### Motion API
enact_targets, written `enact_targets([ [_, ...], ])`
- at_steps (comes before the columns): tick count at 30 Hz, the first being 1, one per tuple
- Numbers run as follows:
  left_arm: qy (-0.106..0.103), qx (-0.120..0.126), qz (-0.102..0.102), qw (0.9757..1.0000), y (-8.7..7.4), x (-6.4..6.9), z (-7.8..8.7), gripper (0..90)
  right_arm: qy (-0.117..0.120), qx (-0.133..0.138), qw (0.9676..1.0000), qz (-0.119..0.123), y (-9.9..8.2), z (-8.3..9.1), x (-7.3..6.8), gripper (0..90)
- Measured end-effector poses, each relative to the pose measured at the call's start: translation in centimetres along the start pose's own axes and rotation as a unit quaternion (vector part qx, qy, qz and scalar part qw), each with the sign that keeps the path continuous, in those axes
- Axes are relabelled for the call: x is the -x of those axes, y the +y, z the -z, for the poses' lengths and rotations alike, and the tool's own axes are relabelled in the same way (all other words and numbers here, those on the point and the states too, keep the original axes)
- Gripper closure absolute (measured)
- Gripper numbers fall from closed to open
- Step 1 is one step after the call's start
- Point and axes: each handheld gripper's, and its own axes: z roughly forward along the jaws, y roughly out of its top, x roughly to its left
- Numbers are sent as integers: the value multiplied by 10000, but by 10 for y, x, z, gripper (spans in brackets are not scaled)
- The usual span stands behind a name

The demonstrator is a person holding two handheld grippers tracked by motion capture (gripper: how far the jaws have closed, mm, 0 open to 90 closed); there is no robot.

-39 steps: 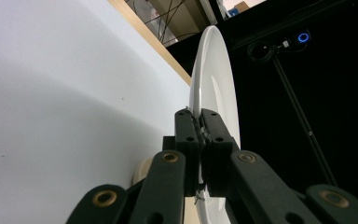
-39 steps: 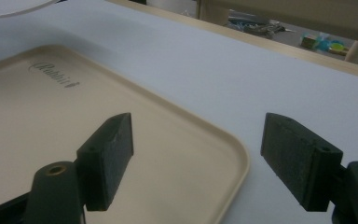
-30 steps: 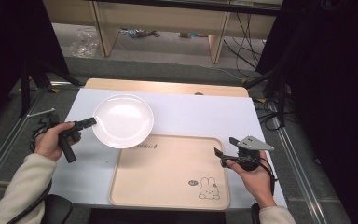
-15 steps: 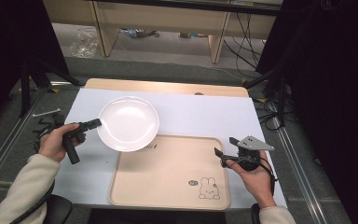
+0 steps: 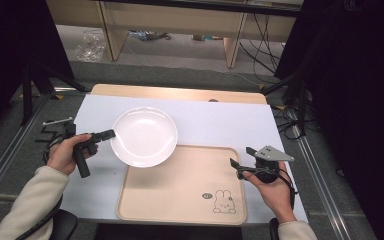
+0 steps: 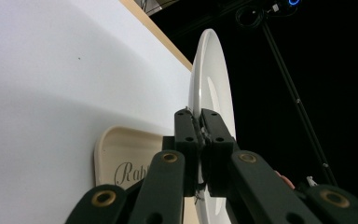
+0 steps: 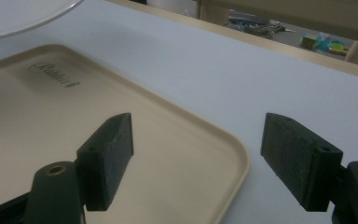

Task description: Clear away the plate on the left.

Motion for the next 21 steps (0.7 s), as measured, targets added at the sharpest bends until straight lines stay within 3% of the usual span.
enact_targets([
  [9,-23,-127,-12,9999,-4,4,-5,861,-25,52,10000,-14,0,0,0,261],
  [10,-123,-65,10,9999,-5,4,-7,861,-7,0,10000,-7,0,0,0,261],
  [12,-45,-160,-18,9999,-5,5,-7,861,3,-9,10000,-32,0,1,0,262],
  [19,-82,-248,-40,9997,-9,7,-11,860,-20,-76,10000,4,1,2,0,261],
  [21,-187,-219,5,9996,-11,7,-14,860,-17,-77,10000,-3,1,2,0,261],
])
